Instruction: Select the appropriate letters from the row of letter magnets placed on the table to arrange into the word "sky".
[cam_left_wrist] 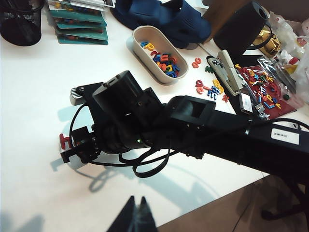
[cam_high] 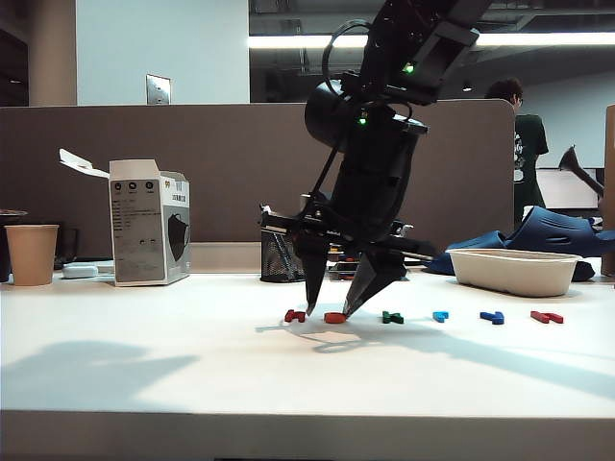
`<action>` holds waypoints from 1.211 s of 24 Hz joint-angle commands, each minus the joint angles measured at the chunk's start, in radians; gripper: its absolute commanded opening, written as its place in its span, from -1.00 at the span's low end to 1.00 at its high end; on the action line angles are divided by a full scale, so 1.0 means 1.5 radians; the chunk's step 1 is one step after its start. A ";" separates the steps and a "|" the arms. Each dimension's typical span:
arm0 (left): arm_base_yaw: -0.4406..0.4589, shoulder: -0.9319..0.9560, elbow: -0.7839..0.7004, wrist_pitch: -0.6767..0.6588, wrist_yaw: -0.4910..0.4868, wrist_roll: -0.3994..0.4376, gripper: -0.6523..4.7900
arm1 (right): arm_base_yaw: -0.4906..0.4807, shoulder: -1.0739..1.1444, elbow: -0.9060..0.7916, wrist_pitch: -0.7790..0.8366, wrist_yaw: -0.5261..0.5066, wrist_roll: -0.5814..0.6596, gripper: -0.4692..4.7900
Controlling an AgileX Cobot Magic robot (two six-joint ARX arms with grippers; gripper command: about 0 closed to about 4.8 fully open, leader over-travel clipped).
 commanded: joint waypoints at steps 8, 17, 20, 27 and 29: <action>0.001 -0.002 0.003 0.006 -0.002 0.001 -0.78 | 0.004 0.012 -0.005 -0.067 0.046 -0.011 -0.07; 0.001 -0.002 0.003 0.006 -0.002 0.001 -0.78 | 0.007 0.027 -0.005 -0.082 0.050 -0.018 -0.44; 0.001 -0.002 0.003 0.006 -0.002 0.001 -0.78 | 0.006 0.027 -0.005 -0.089 0.029 -0.017 -0.66; 0.001 -0.002 0.003 0.006 -0.002 0.001 -0.78 | 0.011 0.027 -0.005 -0.149 -0.002 -0.011 -0.66; 0.001 -0.002 0.003 0.006 -0.002 0.001 -0.78 | 0.015 0.027 -0.005 -0.167 -0.002 -0.008 -0.66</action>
